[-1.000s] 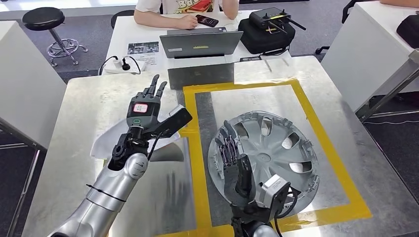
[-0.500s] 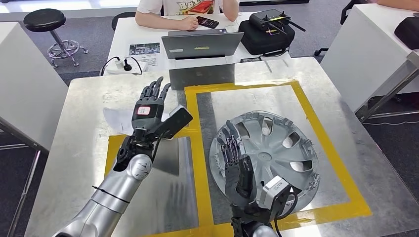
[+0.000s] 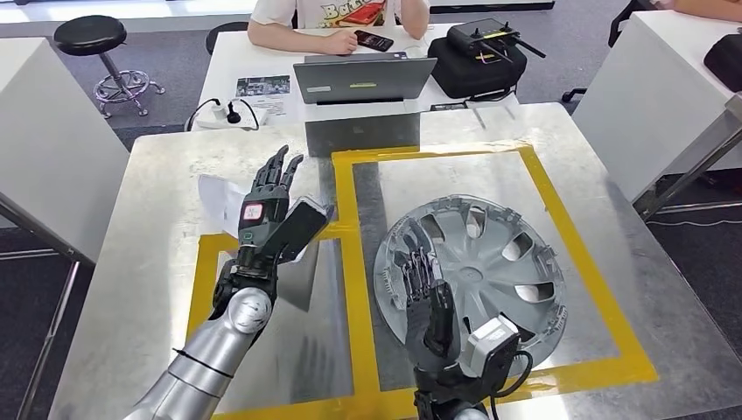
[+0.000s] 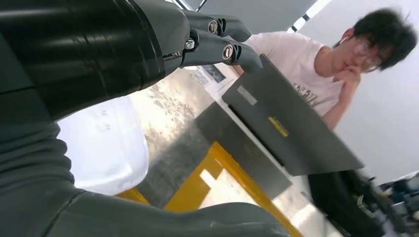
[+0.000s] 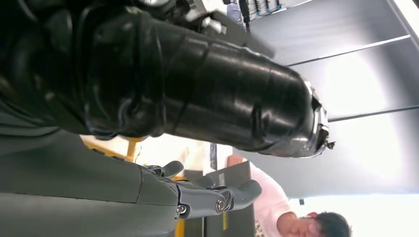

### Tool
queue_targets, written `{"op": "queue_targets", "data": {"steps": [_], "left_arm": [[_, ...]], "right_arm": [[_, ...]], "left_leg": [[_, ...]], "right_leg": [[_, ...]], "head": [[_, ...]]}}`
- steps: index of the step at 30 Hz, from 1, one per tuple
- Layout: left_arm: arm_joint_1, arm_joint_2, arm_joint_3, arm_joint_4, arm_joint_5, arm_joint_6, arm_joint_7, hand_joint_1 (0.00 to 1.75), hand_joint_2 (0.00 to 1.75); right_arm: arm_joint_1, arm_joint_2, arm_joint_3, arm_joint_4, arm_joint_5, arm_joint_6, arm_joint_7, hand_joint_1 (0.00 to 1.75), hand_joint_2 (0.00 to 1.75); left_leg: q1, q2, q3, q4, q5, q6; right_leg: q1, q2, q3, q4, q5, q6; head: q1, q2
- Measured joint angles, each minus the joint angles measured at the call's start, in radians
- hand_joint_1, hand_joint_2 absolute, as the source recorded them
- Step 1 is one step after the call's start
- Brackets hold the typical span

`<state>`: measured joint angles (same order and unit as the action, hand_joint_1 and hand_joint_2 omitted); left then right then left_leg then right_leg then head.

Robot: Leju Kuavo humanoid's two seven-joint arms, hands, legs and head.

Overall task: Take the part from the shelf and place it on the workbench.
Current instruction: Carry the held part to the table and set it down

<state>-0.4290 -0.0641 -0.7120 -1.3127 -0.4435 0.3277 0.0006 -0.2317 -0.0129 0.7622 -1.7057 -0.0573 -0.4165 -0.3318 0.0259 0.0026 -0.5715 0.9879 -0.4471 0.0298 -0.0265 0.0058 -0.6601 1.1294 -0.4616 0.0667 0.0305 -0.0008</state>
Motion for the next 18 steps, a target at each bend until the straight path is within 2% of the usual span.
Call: {"op": "queue_targets", "data": {"steps": [2, 4, 6, 7, 9, 10, 11, 12, 13, 14, 15, 16, 17, 18], "left_arm": [[0.024, 0.0, 0.008, -0.03, 0.05, 0.028, -0.038, 0.0, 0.0], [0.055, 0.004, 0.017, -0.068, 0.102, 0.057, -0.077, 0.0, 0.0], [0.091, 0.011, 0.024, -0.11, 0.148, 0.084, -0.113, 0.0, 0.0], [0.106, 0.015, 0.027, -0.131, 0.164, 0.094, -0.126, 0.0, 0.0], [0.133, 0.026, 0.031, -0.173, 0.184, 0.111, -0.147, 0.0, 0.0], [0.147, 0.031, 0.033, -0.193, 0.191, 0.119, -0.155, 0.0, 0.0], [0.162, 0.036, 0.035, -0.212, 0.197, 0.127, -0.164, 0.0, 0.0], [0.178, 0.041, 0.038, -0.23, 0.203, 0.135, -0.173, 0.0, 0.0], [0.193, 0.045, 0.04, -0.248, 0.208, 0.144, -0.181, 0.0, 0.0], [0.205, 0.049, 0.042, -0.266, 0.212, 0.15, -0.189, 0.0, 0.0], [0.215, 0.053, 0.044, -0.283, 0.216, 0.155, -0.196, 0.0, 0.0], [0.222, 0.056, 0.045, -0.3, 0.221, 0.159, -0.203, 0.0, 0.0], [0.229, 0.059, 0.045, -0.316, 0.228, 0.162, -0.211, 0.0, 0.0], [0.236, 0.062, 0.046, -0.331, 0.236, 0.165, -0.219, 0.0, 0.0]], "right_arm": [[0.004, -0.002, 0.0, -0.003, 0.003, -0.012, 0.001, 0.0, 0.0], [0.009, -0.003, 0.0, -0.007, 0.007, -0.025, 0.002, 0.0, 0.0], [0.017, -0.005, -0.001, -0.01, 0.011, -0.037, 0.003, 0.0, 0.0], [0.02, -0.006, -0.001, -0.012, 0.013, -0.042, 0.003, 0.0, 0.0], [0.026, -0.008, -0.001, -0.016, 0.016, -0.051, 0.004, 0.0, 0.0], [0.03, -0.01, -0.001, -0.017, 0.017, -0.055, 0.004, 0.0, 0.0], [0.034, -0.012, -0.001, -0.018, 0.019, -0.06, 0.004, 0.0, 0.0], [0.039, -0.014, -0.001, -0.018, 0.021, -0.064, 0.004, 0.0, 0.0], [0.045, -0.016, -0.001, -0.02, 0.023, -0.069, 0.004, 0.0, 0.0], [0.049, -0.018, -0.001, -0.022, 0.025, -0.073, 0.005, 0.0, 0.0], [0.052, -0.02, -0.001, -0.025, 0.026, -0.076, 0.005, 0.0, 0.0], [0.053, -0.021, -0.002, -0.029, 0.028, -0.079, 0.005, 0.0, 0.0], [0.055, -0.023, -0.003, -0.034, 0.03, -0.082, 0.005, 0.0, 0.0], [0.057, -0.024, -0.004, -0.038, 0.031, -0.084, 0.005, 0.0, 0.0]], "left_leg": [[0.002, -0.002, -0.014, 0.016, -0.004, -0.014], [0.001, -0.004, -0.021, 0.021, 0.0, -0.028], [0.002, -0.004, -0.026, 0.026, -0.005, -0.039], [0.003, -0.004, -0.036, 0.043, -0.024, -0.043], [0.004, -0.004, -0.074, 0.136, -0.098, -0.047], [0.003, -0.004, -0.098, 0.203, -0.138, -0.048], [0.003, -0.005, -0.115, 0.263, -0.164, -0.048], [0.003, -0.004, -0.119, 0.296, -0.17, -0.048], [0.003, -0.004, -0.105, 0.293, -0.156, -0.047], [0.004, -0.004, -0.074, 0.256, -0.13, -0.046], [0.004, -0.004, -0.029, 0.194, -0.106, -0.044], [0.003, -0.005, 0.023, 0.121, -0.096, -0.042], [0.001, -0.006, 0.059, 0.065, -0.093, -0.04], [-0.001, -0.007, 0.079, 0.03, -0.097, -0.038]], "right_leg": [[0.002, 0.002, 0.058, -0.09, 0.016, -0.005], [0.008, 0.006, 0.066, -0.099, 0.016, -0.022], [0.006, 0.006, 0.06, -0.106, 0.021, -0.04], [0.005, 0.004, 0.057, -0.109, 0.027, -0.049], [0.004, 0.001, 0.047, -0.115, 0.04, -0.064], [0.006, 0.0, 0.039, -0.115, 0.046, -0.068], [0.007, 0.0, 0.029, -0.115, 0.053, -0.07], [0.008, -0.001, 0.019, -0.115, 0.061, -0.071], [0.009, 0.0, 0.008, -0.114, 0.069, -0.07], [0.009, 0.0, -0.002, -0.114, 0.077, -0.068], [0.009, 0.001, -0.011, -0.113, 0.086, -0.064], [0.011, 0.002, -0.02, -0.112, 0.094, -0.059], [0.011, 0.003, -0.025, -0.113, 0.103, -0.052], [0.012, 0.003, -0.028, -0.114, 0.112, -0.046]], "head": [[0.005, 0.0], [0.006, 0.0], [-0.002, 0.0], [-0.008, 0.0], [-0.023, 0.0], [-0.03, 0.0], [-0.037, 0.0], [-0.043, 0.0], [-0.048, 0.0], [-0.054, 0.0], [-0.06, 0.0], [-0.067, 0.0], [-0.07, 0.0], [-0.071, 0.0]]}}
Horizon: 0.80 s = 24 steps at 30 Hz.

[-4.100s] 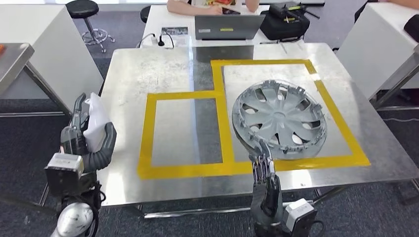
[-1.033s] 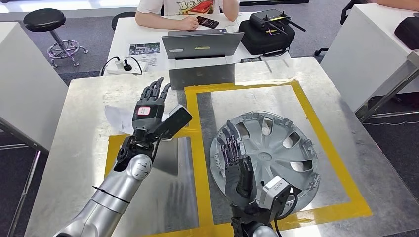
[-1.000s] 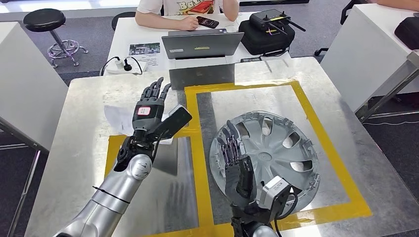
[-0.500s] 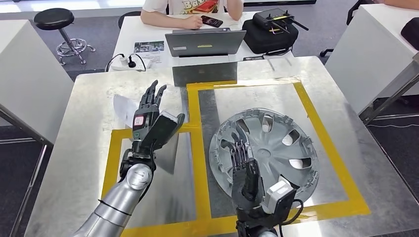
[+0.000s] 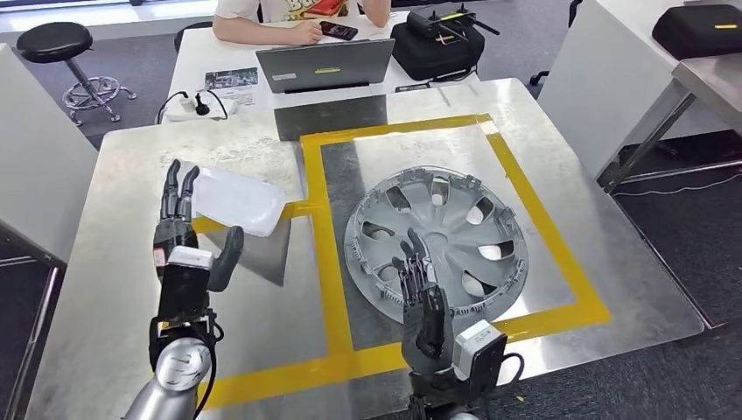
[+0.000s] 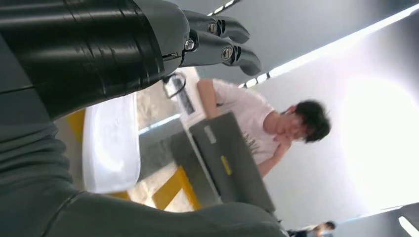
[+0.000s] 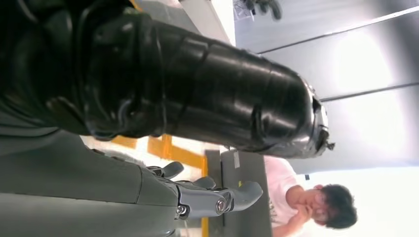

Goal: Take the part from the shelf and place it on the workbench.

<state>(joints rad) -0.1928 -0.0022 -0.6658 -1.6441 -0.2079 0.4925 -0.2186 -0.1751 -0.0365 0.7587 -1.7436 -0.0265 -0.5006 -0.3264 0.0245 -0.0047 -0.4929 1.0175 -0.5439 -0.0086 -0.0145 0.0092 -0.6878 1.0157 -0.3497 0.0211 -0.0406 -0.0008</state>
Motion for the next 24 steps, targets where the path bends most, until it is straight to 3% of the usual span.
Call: {"op": "queue_targets", "data": {"steps": [2, 3, 4, 5, 7, 8, 9, 10, 11, 12, 14, 15, 16, 19, 20, 21, 23, 24], "left_arm": [[0.019, 0.005, 0.002, -0.024, 0.019, 0.004, -0.018, 0.0, 0.0], [0.03, 0.008, 0.003, -0.035, 0.03, 0.005, -0.028, 0.0, 0.0], [0.04, 0.01, 0.005, -0.044, 0.041, 0.006, -0.038, 0.0, 0.0], [0.049, 0.011, 0.007, -0.054, 0.055, 0.006, -0.048, 0.0, 0.0], [0.067, 0.014, 0.012, -0.07, 0.08, 0.006, -0.068, 0.0, 0.0], [0.077, 0.016, 0.015, -0.077, 0.09, 0.005, -0.078, 0.0, 0.0], [0.087, 0.019, 0.018, -0.082, 0.099, 0.005, -0.085, 0.0, 0.0], [0.096, 0.021, 0.021, -0.086, 0.106, 0.005, -0.092, 0.0, 0.0], [0.105, 0.022, 0.024, -0.092, 0.11, 0.005, -0.098, 0.0, 0.0], [0.111, 0.024, 0.025, -0.097, 0.113, 0.005, -0.102, 0.0, 0.0], [0.119, 0.025, 0.028, -0.109, 0.115, 0.006, -0.107, 0.0, 0.0], [0.122, 0.026, 0.029, -0.114, 0.115, 0.006, -0.108, 0.0, 0.0], [0.125, 0.027, 0.031, -0.118, 0.116, 0.007, -0.109, 0.0, 0.0], [0.13, 0.03, 0.034, -0.128, 0.116, 0.007, -0.109, 0.0, 0.0], [0.13, 0.032, 0.035, -0.131, 0.116, 0.007, -0.109, 0.0, 0.0], [0.13, 0.034, 0.037, -0.133, 0.116, 0.007, -0.109, 0.0, 0.0], [0.132, 0.039, 0.041, -0.134, 0.117, 0.007, -0.109, 0.0, 0.0], [0.134, 0.041, 0.042, -0.134, 0.118, 0.007, -0.109, 0.0, 0.0]], "right_arm": [[0.005, -0.003, -0.001, -0.006, 0.002, -0.004, 0.001, 0.0, 0.0], [0.008, -0.005, -0.001, -0.007, 0.003, -0.006, 0.001, 0.0, 0.0], [0.012, -0.007, -0.002, -0.009, 0.003, -0.008, 0.001, 0.0, 0.0], [0.015, -0.009, -0.003, -0.011, 0.004, -0.011, 0.002, 0.0, 0.0], [0.019, -0.012, -0.005, -0.014, 0.007, -0.015, 0.002, 0.0, 0.0], [0.021, -0.014, -0.005, -0.015, 0.009, -0.017, 0.002, 0.0, 0.0], [0.023, -0.016, -0.006, -0.015, 0.01, -0.02, 0.002, 0.0, 0.0], [0.025, -0.017, -0.006, -0.015, 0.011, -0.022, 0.002, 0.0, 0.0], [0.027, -0.019, -0.007, -0.016, 0.012, -0.023, 0.002, 0.0, 0.0], [0.028, -0.02, -0.007, -0.017, 0.013, -0.024, 0.002, 0.0, 0.0], [0.026, -0.021, -0.01, -0.023, 0.014, -0.025, 0.002, 0.0, 0.0], [0.026, -0.022, -0.011, -0.027, 0.015, -0.025, 0.002, 0.0, 0.0], [0.025, -0.022, -0.013, -0.03, 0.016, -0.025, 0.002, 0.0, 0.0], [0.025, -0.023, -0.016, -0.035, 0.016, -0.025, 0.002, 0.0, 0.0], [0.025, -0.022, -0.016, -0.035, 0.016, -0.025, 0.002, 0.0, 0.0], [0.025, -0.022, -0.016, -0.036, 0.016, -0.025, 0.002, 0.0, 0.0], [0.027, -0.022, -0.016, -0.037, 0.016, -0.025, 0.003, 0.0, 0.0], [0.028, -0.022, -0.016, -0.037, 0.016, -0.025, 0.003, 0.0, 0.0]], "left_leg": [[-0.005, -0.001, -0.007, -0.013, 0.005, 0.01], [-0.006, 0.001, -0.013, -0.015, 0.013, 0.018], [-0.005, 0.003, -0.018, -0.016, 0.024, 0.027], [-0.005, 0.005, -0.025, -0.018, 0.037, 0.035], [-0.009, 0.007, -0.048, -0.017, 0.061, 0.046], [-0.012, 0.007, -0.063, -0.016, 0.073, 0.048], [-0.016, 0.008, -0.079, -0.014, 0.085, 0.05], [-0.021, 0.008, -0.096, -0.013, 0.096, 0.052], [-0.027, 0.008, -0.112, -0.011, 0.107, 0.053], [-0.032, 0.007, -0.125, -0.01, 0.117, 0.055], [-0.036, 0.007, -0.141, -0.01, 0.136, 0.054], [-0.033, 0.008, -0.144, -0.011, 0.145, 0.05], [-0.029, 0.01, -0.146, -0.014, 0.154, 0.045], [-0.025, 0.011, -0.147, -0.038, 0.18, 0.027], [-0.027, 0.009, -0.157, -0.03, 0.163, 0.023], [-0.026, 0.007, -0.174, 0.003, 0.122, 0.018], [-0.016, 0.005, -0.213, 0.13, 0.02, 0.005], [-0.009, 0.005, -0.221, 0.19, -0.005, -0.002]], "right_leg": [[-0.002, 0.0, 0.0, -0.009, 0.019, 0.014], [-0.004, 0.0, -0.002, -0.01, 0.016, 0.02], [-0.006, -0.001, -0.01, 0.001, -0.004, 0.025], [-0.007, -0.002, -0.023, 0.035, -0.046, 0.028], [-0.007, -0.004, -0.053, 0.155, -0.154, 0.03], [-0.005, -0.004, -0.062, 0.223, -0.191, 0.03], [-0.003, -0.004, -0.06, 0.269, -0.204, 0.027], [0.001, -0.004, -0.043, 0.285, -0.196, 0.022], [0.006, -0.004, -0.009, 0.262, -0.175, 0.013], [0.014, -0.004, 0.039, 0.208, -0.154, -0.001], [0.028, -0.007, 0.142, 0.063, -0.154, -0.033], [0.036, -0.009, 0.171, 0.014, -0.162, -0.043], [0.041, -0.01, 0.184, -0.016, -0.168, -0.05], [0.043, -0.014, 0.182, -0.058, -0.125, -0.056], [0.037, -0.016, 0.18, -0.076, -0.104, -0.056], [0.03, -0.018, 0.175, -0.089, -0.084, -0.053], [0.019, -0.019, 0.147, -0.097, -0.051, -0.046], [0.015, -0.019, 0.127, -0.094, -0.037, -0.04]], "head": [[0.003, 0.0], [0.004, 0.0], [0.007, 0.0], [0.012, 0.0], [0.027, 0.0], [0.035, 0.0], [0.041, 0.0], [0.047, 0.0], [0.052, 0.0], [0.056, 0.0], [0.053, 0.0], [0.05, 0.0], [0.051, 0.0], [0.068, 0.0], [0.069, 0.0], [0.067, 0.0], [0.055, 0.0], [0.048, 0.0]]}}
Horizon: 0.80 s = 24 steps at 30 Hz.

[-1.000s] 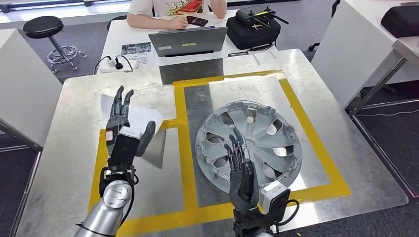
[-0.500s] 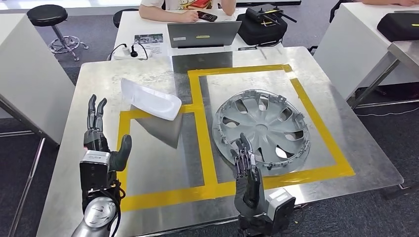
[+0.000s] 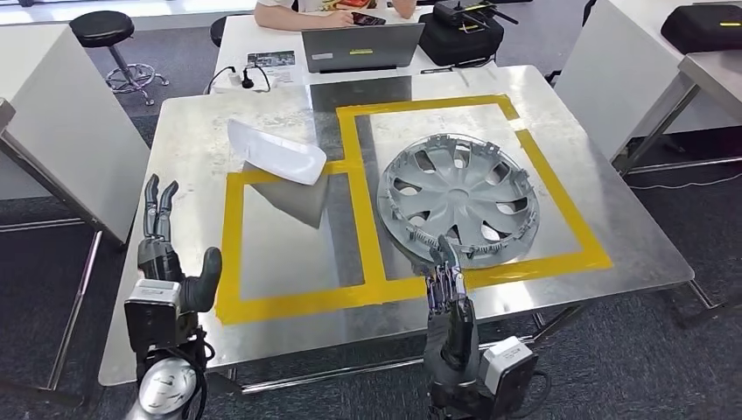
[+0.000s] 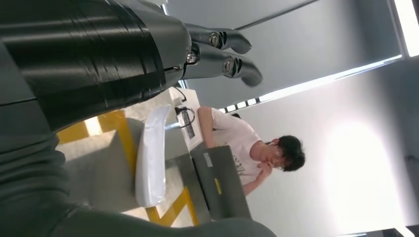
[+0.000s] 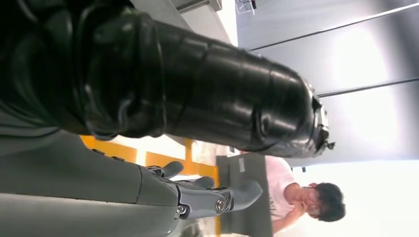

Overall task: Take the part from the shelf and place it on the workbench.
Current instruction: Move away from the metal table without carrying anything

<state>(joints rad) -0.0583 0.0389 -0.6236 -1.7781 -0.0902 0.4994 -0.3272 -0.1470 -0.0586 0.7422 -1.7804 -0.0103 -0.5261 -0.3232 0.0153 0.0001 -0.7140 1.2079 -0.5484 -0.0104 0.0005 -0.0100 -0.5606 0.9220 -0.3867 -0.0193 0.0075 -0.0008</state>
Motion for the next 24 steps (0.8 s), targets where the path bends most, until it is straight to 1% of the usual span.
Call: {"op": "queue_targets", "data": {"steps": [1, 2, 3, 4, 5, 6, 7, 8, 9, 10, 11, 12, 13, 14, 15, 16, 17, 18, 19, 20, 21, 22, 23, 24], "left_arm": [[0.002, 0.002, 0.001, 0.0, 0.0, 0.0, 0.0, 0.0, 0.0], [0.003, 0.003, 0.002, 0.0, 0.0, 0.0, 0.0, 0.0, 0.0], [0.004, 0.005, 0.003, 0.0, 0.0, 0.0, 0.0, 0.0, 0.0], [0.003, 0.006, 0.004, -0.001, 0.0, 0.0, 0.0, 0.0, 0.0], [0.003, 0.006, 0.005, -0.004, 0.0, 0.0, 0.0, 0.0, 0.0], [0.003, 0.006, 0.006, -0.007, 0.0, 0.0, 0.0, 0.0, 0.0], [0.003, 0.006, 0.006, -0.01, 0.001, 0.0, -0.001, 0.0, 0.0], [0.005, 0.007, 0.006, -0.013, 0.001, 0.0, -0.002, 0.0, 0.0], [0.007, 0.008, 0.007, -0.014, 0.003, 0.0, -0.004, 0.0, 0.0], [0.009, 0.008, 0.008, -0.015, 0.006, 0.0, -0.006, 0.0, 0.0], [0.012, 0.009, 0.008, -0.015, 0.009, 0.0, -0.009, 0.0, 0.0], [0.013, 0.009, 0.009, -0.016, 0.013, 0.0, -0.012, 0.0, 0.0], [0.015, 0.008, 0.009, -0.016, 0.015, 0.0, -0.015, 0.0, 0.0], [0.017, 0.009, 0.009, -0.017, 0.018, -0.001, -0.017, 0.0, 0.0], [0.021, 0.009, 0.009, -0.017, 0.021, -0.002, -0.019, 0.0, 0.0], [0.025, 0.009, 0.01, -0.017, 0.024, -0.003, -0.022, 0.0, 0.0], [0.027, 0.009, 0.01, -0.017, 0.028, -0.004, -0.025, 0.0, 0.0], [0.029, 0.009, 0.01, -0.017, 0.031, -0.005, -0.028, 0.0, 0.0], [0.03, 0.009, 0.01, -0.017, 0.034, -0.006, -0.03, 0.0, 0.0], [0.03, 0.009, 0.01, -0.017, 0.037, -0.007, -0.032, 0.0, 0.0], [0.031, 0.009, 0.01, -0.017, 0.039, -0.008, -0.033, 0.0, 0.0], [0.032, 0.009, 0.01, -0.018, 0.04, -0.008, -0.034, 0.0, 0.0], [0.033, 0.008, 0.01, -0.018, 0.042, -0.008, -0.034, 0.0, 0.0], [0.034, 0.008, 0.01, -0.019, 0.043, -0.009, -0.035, 0.0, 0.0]], "right_arm": [[0.001, 0.0, 0.0, 0.0, 0.0, 0.0, 0.0, 0.0, 0.0], [0.001, 0.0, 0.0, 0.0, 0.0, 0.0, 0.0, 0.0, 0.0], [0.001, 0.0, 0.0, 0.0, 0.0, 0.0, 0.0, 0.0, 0.0], [0.001, 0.0, 0.0, -0.001, 0.0, 0.0, 0.0, 0.0, 0.0], [0.001, 0.0, -0.001, -0.002, 0.0, 0.0, 0.0, 0.0, 0.0], [0.001, 0.0, -0.001, -0.004, 0.0, 0.0, 0.0, 0.0, 0.0], [0.001, 0.0, -0.001, -0.006, 0.0, 0.0, 0.0, 0.0, 0.0], [0.002, 0.0, -0.001, -0.008, 0.001, 0.0, 0.0, 0.0, 0.0], [0.004, 0.0, -0.001, -0.008, 0.001, -0.001, 0.0, 0.0, 0.0], [0.007, -0.001, -0.001, -0.009, 0.002, -0.002, 0.0, 0.0, 0.0], [0.01, -0.003, -0.001, -0.009, 0.003, -0.003, 0.001, 0.0, 0.0], [0.012, -0.004, -0.002, -0.009, 0.004, -0.004, 0.001, 0.0, 0.0], [0.013, -0.005, -0.002, -0.009, 0.005, -0.005, 0.001, 0.0, 0.0], [0.013, -0.006, -0.002, -0.009, 0.006, -0.006, 0.001, 0.0, 0.0], [0.013, -0.006, -0.002, -0.009, 0.007, -0.006, 0.0, 0.0, 0.0], [0.014, -0.006, -0.002, -0.009, 0.007, -0.006, 0.001, 0.0, 0.0], [0.015, -0.007, -0.002, -0.009, 0.007, -0.005, 0.001, 0.0, 0.0], [0.015, -0.008, -0.002, -0.009, 0.006, -0.004, 0.001, 0.0, 0.0], [0.015, -0.008, -0.002, -0.01, 0.005, -0.001, 0.001, 0.0, 0.0], [0.014, -0.008, -0.002, -0.012, 0.003, 0.001, 0.0, 0.0, 0.0], [0.012, -0.008, -0.002, -0.014, 0.002, 0.003, 0.0, 0.0, 0.0], [0.011, -0.008, -0.002, -0.015, 0.001, 0.004, 0.0, 0.0, 0.0], [0.01, -0.008, -0.002, -0.017, 0.0, 0.005, 0.0, 0.0, 0.0], [0.01, -0.008, -0.002, -0.017, -0.001, 0.006, 0.0, 0.0, 0.0]], "left_leg": [[0.006, 0.0, 0.006, 0.034, 0.006, -0.006], [0.012, 0.0, 0.027, 0.038, 0.03, -0.012], [0.017, 0.0, 0.065, 0.01, 0.055, -0.018], [0.022, 0.0, 0.119, -0.047, 0.059, -0.026], [0.024, -0.002, 0.174, -0.114, 0.045, -0.028], [0.024, -0.003, 0.21, -0.168, 0.024, -0.026], [0.022, -0.004, 0.228, -0.202, 0.004, -0.02], [0.018, -0.004, 0.227, -0.212, 0.001, -0.009], [0.017, -0.001, 0.214, -0.209, 0.009, 0.002], [0.016, 0.001, 0.206, -0.208, 0.019, 0.012], [0.015, 0.002, 0.196, -0.208, 0.03, 0.021], [0.014, 0.003, 0.188, -0.209, 0.043, 0.028], [0.012, 0.003, 0.178, -0.208, 0.056, 0.032], [0.009, 0.003, 0.165, -0.207, 0.068, 0.035], [0.005, 0.004, 0.151, -0.206, 0.081, 0.036], [0.0, 0.007, 0.135, -0.205, 0.091, 0.038], [-0.006, 0.01, 0.119, -0.204, 0.101, 0.04], [-0.011, 0.015, 0.106, -0.204, 0.109, 0.042], [-0.015, 0.02, 0.098, -0.204, 0.116, 0.043], [-0.018, 0.027, 0.092, -0.204, 0.123, 0.042], [-0.019, 0.035, 0.089, -0.205, 0.129, 0.04], [-0.017, 0.045, 0.089, -0.206, 0.134, 0.037], [-0.016, 0.056, 0.091, -0.208, 0.139, 0.033], [-0.014, 0.066, 0.091, -0.21, 0.143, 0.028]], "right_leg": [[-0.004, 0.0, -0.021, 0.005, 0.012, 0.005], [-0.008, 0.0, -0.044, 0.013, 0.023, 0.011], [-0.013, 0.0, -0.067, 0.024, 0.033, 0.018], [-0.017, 0.0, -0.089, 0.037, 0.041, 0.026], [-0.02, 0.001, -0.108, 0.051, 0.048, 0.035], [-0.019, 0.002, -0.12, 0.061, 0.056, 0.043], [-0.019, 0.003, -0.127, 0.065, 0.065, 0.05], [-0.02, 0.003, -0.13, 0.063, 0.076, 0.056], [-0.022, 0.003, -0.131, 0.059, 0.083, 0.061], [-0.026, 0.003, -0.137, 0.062, 0.073, 0.065], [-0.027, 0.003, -0.147, 0.083, 0.039, 0.069], [-0.027, 0.003, -0.16, 0.128, -0.015, 0.071], [-0.026, 0.004, -0.174, 0.192, -0.078, 0.071], [-0.024, 0.004, -0.185, 0.266, -0.131, 0.07], [-0.021, 0.004, -0.188, 0.331, -0.161, 0.067], [-0.018, 0.004, -0.18, 0.368, -0.164, 0.061], [-0.012, 0.003, -0.156, 0.368, -0.148, 0.053], [-0.005, 0.001, -0.116, 0.332, -0.124, 0.04], [0.006, -0.011, -0.065, 0.266, -0.11, 0.023], [0.016, -0.028, -0.009, 0.189, -0.111, 0.007], [0.026, -0.044, 0.035, 0.127, -0.118, -0.004], [0.033, -0.054, 0.06, 0.083, -0.128, -0.01], [0.038, -0.052, 0.068, 0.062, -0.13, -0.012], [0.037, -0.043, 0.067, 0.051, -0.121, -0.012]], "head": [[-0.004, 0.0], [-0.008, 0.0], [-0.011, 0.0], [-0.017, 0.0], [-0.025, 0.0], [-0.029, 0.0], [-0.032, 0.0], [-0.03, 0.0], [-0.026, 0.0], [-0.023, 0.0], [-0.019, 0.0], [-0.014, 0.0], [-0.005, 0.0], [0.003, 0.0], [0.011, 0.0], [0.017, 0.0], [0.022, 0.0], [0.027, 0.0], [0.031, 0.0], [0.032, 0.0], [0.03, 0.0], [0.029, 0.0], [0.029, 0.0], [0.031, 0.0]]}}
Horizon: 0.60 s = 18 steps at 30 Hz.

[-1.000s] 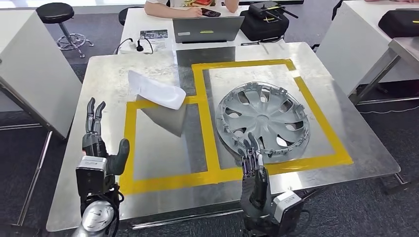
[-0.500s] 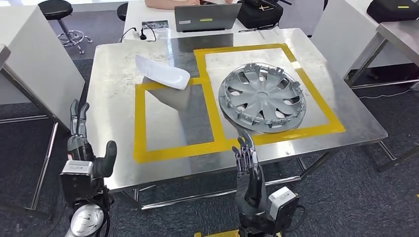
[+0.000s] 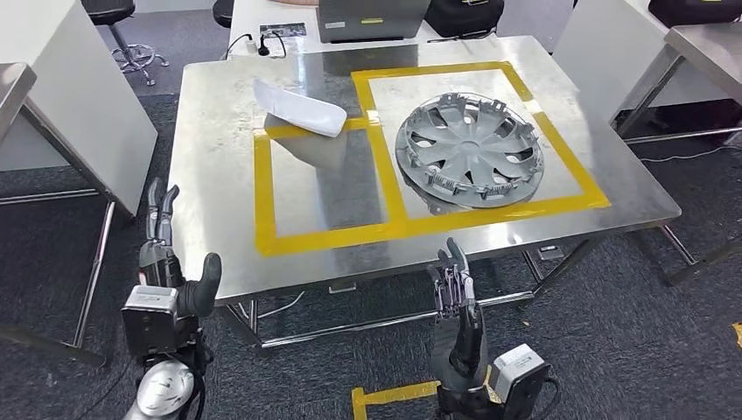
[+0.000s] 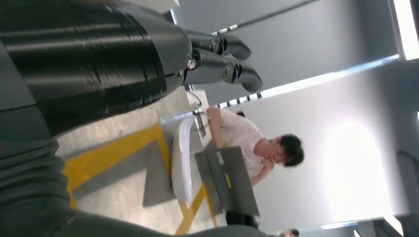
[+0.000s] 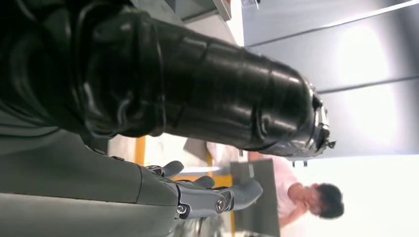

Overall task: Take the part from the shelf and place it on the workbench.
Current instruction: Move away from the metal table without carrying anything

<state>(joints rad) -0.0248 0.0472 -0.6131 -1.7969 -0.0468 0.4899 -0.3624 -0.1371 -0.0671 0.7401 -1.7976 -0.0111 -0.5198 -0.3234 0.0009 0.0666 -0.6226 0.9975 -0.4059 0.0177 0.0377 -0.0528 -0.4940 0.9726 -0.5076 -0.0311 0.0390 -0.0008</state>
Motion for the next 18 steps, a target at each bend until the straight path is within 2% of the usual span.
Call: {"op": "queue_targets", "data": {"steps": [1, 2, 3, 5, 6, 7, 8, 9, 11, 12, 13, 14, 16, 18], "left_arm": [[0.0, 0.0, 0.0, -0.001, 0.001, -0.002, -0.002, 0.0, 0.0], [0.0, 0.0, 0.0, -0.001, 0.003, -0.005, -0.005, 0.0, 0.0], [0.0, 0.001, 0.0, -0.002, 0.006, -0.009, -0.008, 0.0, 0.0], [0.003, 0.002, 0.0, -0.003, 0.018, -0.018, -0.019, 0.0, 0.0], [0.006, 0.003, 0.0, -0.003, 0.029, -0.021, -0.026, 0.0, 0.0], [0.009, 0.003, -0.001, -0.003, 0.045, -0.025, -0.036, 0.0, 0.0], [0.011, 0.004, -0.001, -0.003, 0.069, -0.03, -0.05, 0.0, 0.0], [0.013, 0.004, 0.0, -0.003, 0.096, -0.034, -0.066, 0.0, 0.0], [0.013, 0.005, 0.0, -0.004, 0.146, -0.042, -0.097, 0.0, 0.0], [0.015, 0.005, 0.001, -0.005, 0.163, -0.045, -0.106, 0.0, 0.0], [0.016, 0.005, 0.001, -0.005, 0.177, -0.049, -0.109, 0.0, 0.0], [0.018, 0.005, 0.001, -0.006, 0.186, -0.055, -0.112, 0.0, 0.0], [0.02, 0.007, 0.002, -0.006, 0.2, -0.073, -0.118, 0.0, 0.0], [0.021, 0.008, 0.002, -0.006, 0.215, -0.099, -0.131, 0.0, 0.0]], "right_arm": [[0.001, 0.0, 0.0, 0.0, -0.001, 0.002, 0.0, 0.0, 0.0], [0.001, 0.0, 0.0, 0.0, -0.004, 0.004, 0.0, 0.0, 0.0], [0.001, 0.0, 0.0, 0.0, -0.006, 0.007, -0.001, 0.0, 0.0], [0.001, 0.0, 0.0, 0.0, -0.011, 0.013, -0.001, 0.0, 0.0], [0.003, 0.0, 0.0, 0.0, -0.013, 0.015, -0.001, 0.0, 0.0], [0.004, 0.0, 0.0, 0.0, -0.015, 0.015, -0.001, 0.0, 0.0], [0.006, 0.0, 0.0, 0.0, -0.017, 0.015, -0.002, 0.0, 0.0], [0.007, 0.0, 0.0, 0.0, -0.018, 0.015, -0.002, 0.0, 0.0], [0.007, 0.0, 0.0, 0.0, -0.02, 0.014, -0.004, 0.0, 0.0], [0.006, 0.0, 0.0, 0.0, -0.021, 0.014, -0.004, 0.0, 0.0], [0.006, 0.0, 0.0, 0.0, -0.021, 0.013, -0.005, 0.0, 0.0], [0.005, 0.0, 0.0, 0.0, -0.021, 0.013, -0.006, 0.0, 0.0], [0.006, -0.001, 0.0, 0.0, -0.023, 0.013, -0.007, 0.0, 0.0], [0.005, -0.002, 0.0, -0.001, -0.024, 0.015, -0.008, 0.0, 0.0]], "left_leg": [[0.001, -0.001, -0.003, 0.002, -0.004, -0.005], [0.002, -0.011, -0.011, 0.02, -0.02, -0.01], [0.003, -0.026, -0.026, 0.057, -0.048, -0.015], [0.008, -0.055, -0.073, 0.181, -0.119, -0.024], [0.01, -0.058, -0.093, 0.238, -0.14, -0.028], [0.013, -0.059, -0.101, 0.267, -0.142, -0.031], [0.015, -0.06, -0.088, 0.255, -0.125, -0.034], [0.018, -0.064, -0.058, 0.208, -0.096, -0.037], [0.025, -0.095, 0.019, 0.086, -0.057, -0.042], [0.028, -0.113, 0.044, 0.049, -0.054, -0.042], [0.029, -0.126, 0.056, 0.03, -0.061, -0.041], [0.028, -0.128, 0.06, 0.027, -0.065, -0.039], [0.029, -0.11, 0.054, 0.021, -0.068, -0.031], [0.032, -0.091, 0.053, 0.018, -0.066, -0.02]], "right_leg": [[-0.002, 0.01, 0.001, -0.011, 0.01, 0.0], [-0.007, 0.018, 0.006, -0.021, 0.02, -0.002], [-0.013, 0.027, 0.009, -0.028, 0.031, -0.002], [-0.017, 0.045, -0.002, -0.027, 0.044, -0.004], [-0.019, 0.055, -0.01, -0.023, 0.048, -0.002], [-0.02, 0.066, -0.019, -0.018, 0.051, 0.0], [-0.022, 0.077, -0.027, -0.012, 0.053, 0.002], [-0.025, 0.088, -0.033, -0.005, 0.053, 0.005], [-0.03, 0.108, -0.046, 0.012, 0.05, 0.015], [-0.031, 0.117, -0.054, 0.02, 0.049, 0.021], [-0.032, 0.125, -0.063, 0.028, 0.049, 0.027], [-0.032, 0.134, -0.073, 0.034, 0.052, 0.034], [-0.034, 0.141, -0.089, 0.044, 0.054, 0.045], [-0.034, 0.111, -0.121, 0.096, 0.025, 0.057]], "head": [[0.003, 0.0], [0.004, 0.0], [0.0, 0.0], [-0.013, 0.0], [-0.019, 0.0], [-0.023, 0.0], [-0.026, 0.0], [-0.029, 0.0], [-0.035, 0.0], [-0.038, 0.0], [-0.039, 0.0], [-0.04, 0.0], [-0.038, 0.0], [-0.028, 0.0]]}}
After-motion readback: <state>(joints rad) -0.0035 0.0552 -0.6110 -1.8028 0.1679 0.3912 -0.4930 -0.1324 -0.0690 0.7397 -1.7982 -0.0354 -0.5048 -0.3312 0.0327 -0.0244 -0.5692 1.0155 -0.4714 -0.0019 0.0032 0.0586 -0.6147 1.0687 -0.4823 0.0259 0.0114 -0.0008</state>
